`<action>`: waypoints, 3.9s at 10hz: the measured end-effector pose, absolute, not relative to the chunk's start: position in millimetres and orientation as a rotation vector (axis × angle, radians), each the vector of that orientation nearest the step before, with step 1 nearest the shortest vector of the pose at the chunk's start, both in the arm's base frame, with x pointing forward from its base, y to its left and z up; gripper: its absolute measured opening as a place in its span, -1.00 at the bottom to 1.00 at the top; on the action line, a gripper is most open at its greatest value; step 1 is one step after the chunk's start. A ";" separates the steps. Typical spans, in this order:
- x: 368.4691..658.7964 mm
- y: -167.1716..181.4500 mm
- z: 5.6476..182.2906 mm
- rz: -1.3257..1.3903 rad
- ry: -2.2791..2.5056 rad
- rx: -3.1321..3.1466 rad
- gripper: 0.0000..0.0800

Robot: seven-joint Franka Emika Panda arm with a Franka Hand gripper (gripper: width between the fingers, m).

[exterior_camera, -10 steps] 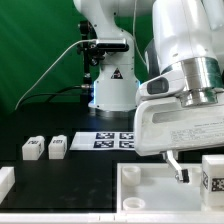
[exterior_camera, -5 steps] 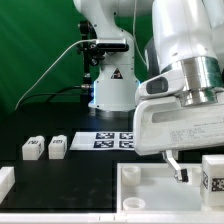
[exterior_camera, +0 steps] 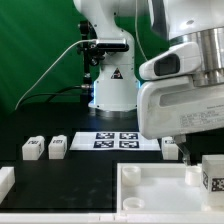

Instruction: Assemble one leg

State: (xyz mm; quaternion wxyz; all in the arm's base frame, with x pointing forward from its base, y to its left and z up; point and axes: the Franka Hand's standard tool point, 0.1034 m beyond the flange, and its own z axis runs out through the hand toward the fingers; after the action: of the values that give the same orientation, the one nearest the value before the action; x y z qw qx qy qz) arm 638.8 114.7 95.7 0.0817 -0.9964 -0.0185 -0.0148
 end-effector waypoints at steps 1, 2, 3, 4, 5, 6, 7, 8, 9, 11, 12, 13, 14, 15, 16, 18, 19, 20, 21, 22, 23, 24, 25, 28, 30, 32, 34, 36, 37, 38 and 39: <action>641.9 112.5 92.5 0.114 -0.060 -2.968 0.62; 649.6 113.2 90.0 0.126 -0.057 -2.965 0.62; 648.5 112.3 85.9 0.116 -0.052 -2.968 0.62; 645.3 111.5 80.1 0.114 -0.046 -2.969 0.62; 641.7 114.6 75.1 0.109 -0.045 -2.970 0.62; 637.9 114.2 70.8 0.110 -0.042 -2.971 0.62; 633.9 113.0 66.7 0.114 -0.039 -2.973 0.62; 634.1 112.9 66.7 0.113 -0.039 -2.974 0.62; 634.0 112.8 66.5 0.114 -0.039 -2.974 0.29; 634.1 112.7 66.5 0.114 -0.039 -2.974 -0.28; 634.1 112.7 66.5 0.114 -0.039 -2.974 -0.28; 634.0 112.7 66.5 0.118 0.019 -2.975 -0.28; 634.1 112.5 66.4 0.118 0.017 -2.975 -0.28; 635.6 112.5 66.1 0.106 0.199 -2.965 -0.28; 634.5 113.3 65.3 0.121 0.652 -2.911 -0.28; 634.6 113.9 64.9 0.145 1.129 -2.783 -0.27; 634.8 114.3 65.5 0.184 1.472 -2.622 -0.27; 635.3 114.7 65.3 0.211 1.722 -2.473 -0.27; 635.5 115.5 64.2 0.246 1.986 -2.265 -0.27; 635.8 116.0 64.3 0.264 2.104 -2.151 -0.27; 635.5 116.9 64.2 0.267 2.128 -2.130 -0.27; 635.3 117.5 64.0 0.266 2.108 -2.148 -0.27; 635.0 118.0 63.8 0.266 2.105 -2.152 0.18; 626.8 128.7 65.0 0.228 1.642 -2.510 0.60; 624.9 131.5 71.3 0.169 1.196 -2.768 0.62; 624.9 128.9 69.5 0.148 0.864 -2.880 0.62; 629.8 123.9 74.9 0.075 0.312 -3.026 0.62; 629.1 124.3 73.4 0.081 0.343 -3.020 0.34; 629.0 124.5 73.2 0.084 0.391 -3.015 -0.10; 628.1 124.8 72.6 0.101 0.616 -2.976 -0.10; 628.1 124.3 72.1 0.106 0.700 -2.959 -0.25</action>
Offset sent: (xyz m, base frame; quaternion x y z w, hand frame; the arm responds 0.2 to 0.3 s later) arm -0.0076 0.0018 -0.0194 0.0187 0.0113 0.0231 0.9995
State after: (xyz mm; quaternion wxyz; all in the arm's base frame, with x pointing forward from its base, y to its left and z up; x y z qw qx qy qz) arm 628.1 124.3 72.1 0.0493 -0.9714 0.2297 0.0349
